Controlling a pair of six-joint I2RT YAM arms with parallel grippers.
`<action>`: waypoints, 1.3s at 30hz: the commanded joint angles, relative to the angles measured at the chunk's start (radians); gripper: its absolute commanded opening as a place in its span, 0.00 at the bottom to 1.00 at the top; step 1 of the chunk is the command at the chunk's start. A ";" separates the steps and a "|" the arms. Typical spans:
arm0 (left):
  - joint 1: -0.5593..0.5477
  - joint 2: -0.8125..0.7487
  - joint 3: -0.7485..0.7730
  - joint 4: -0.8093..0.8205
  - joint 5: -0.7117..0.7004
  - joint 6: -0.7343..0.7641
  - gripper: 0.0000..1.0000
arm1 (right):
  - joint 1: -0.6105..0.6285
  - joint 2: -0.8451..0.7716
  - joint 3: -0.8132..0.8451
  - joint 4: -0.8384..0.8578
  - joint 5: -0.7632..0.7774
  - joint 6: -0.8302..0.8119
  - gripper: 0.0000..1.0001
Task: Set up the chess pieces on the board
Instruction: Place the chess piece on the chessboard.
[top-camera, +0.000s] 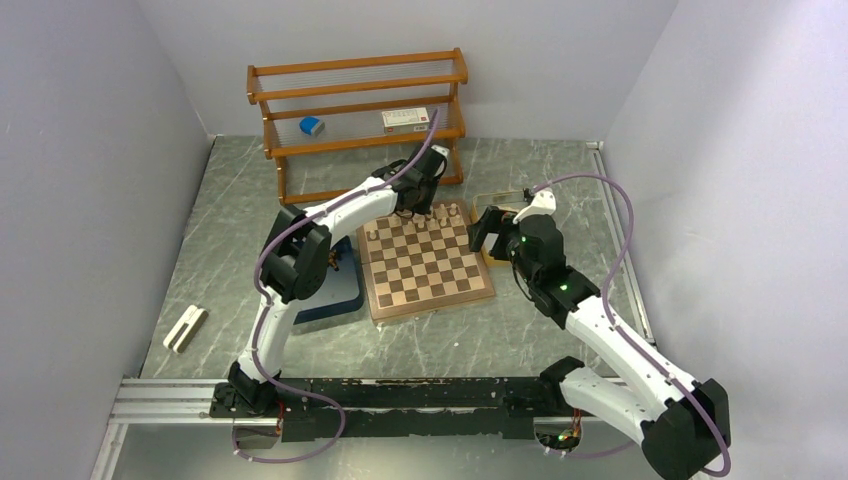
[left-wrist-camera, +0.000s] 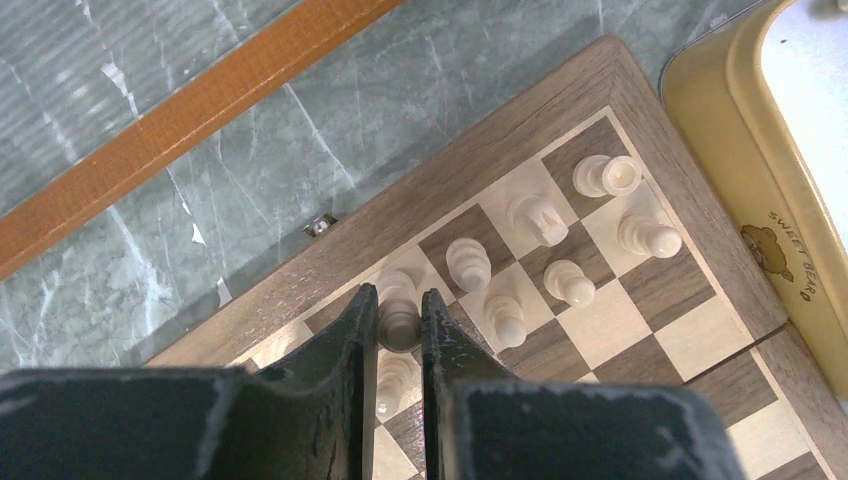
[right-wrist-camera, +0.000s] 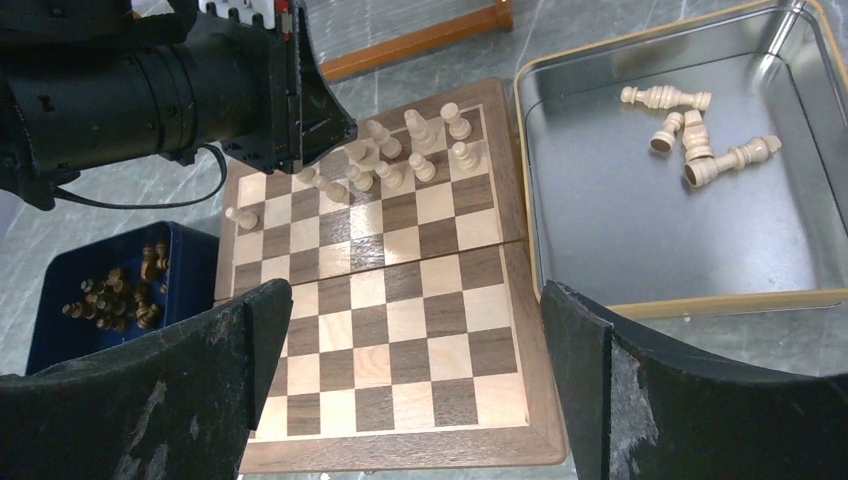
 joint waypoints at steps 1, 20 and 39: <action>-0.006 0.018 0.035 -0.007 -0.021 0.018 0.13 | -0.009 -0.030 -0.013 0.021 0.015 -0.016 1.00; -0.005 0.023 0.008 0.006 0.012 -0.014 0.22 | -0.009 0.016 -0.018 0.046 0.011 -0.023 1.00; 0.006 0.008 -0.019 0.028 -0.010 -0.001 0.38 | -0.007 0.018 -0.041 0.058 -0.003 -0.021 1.00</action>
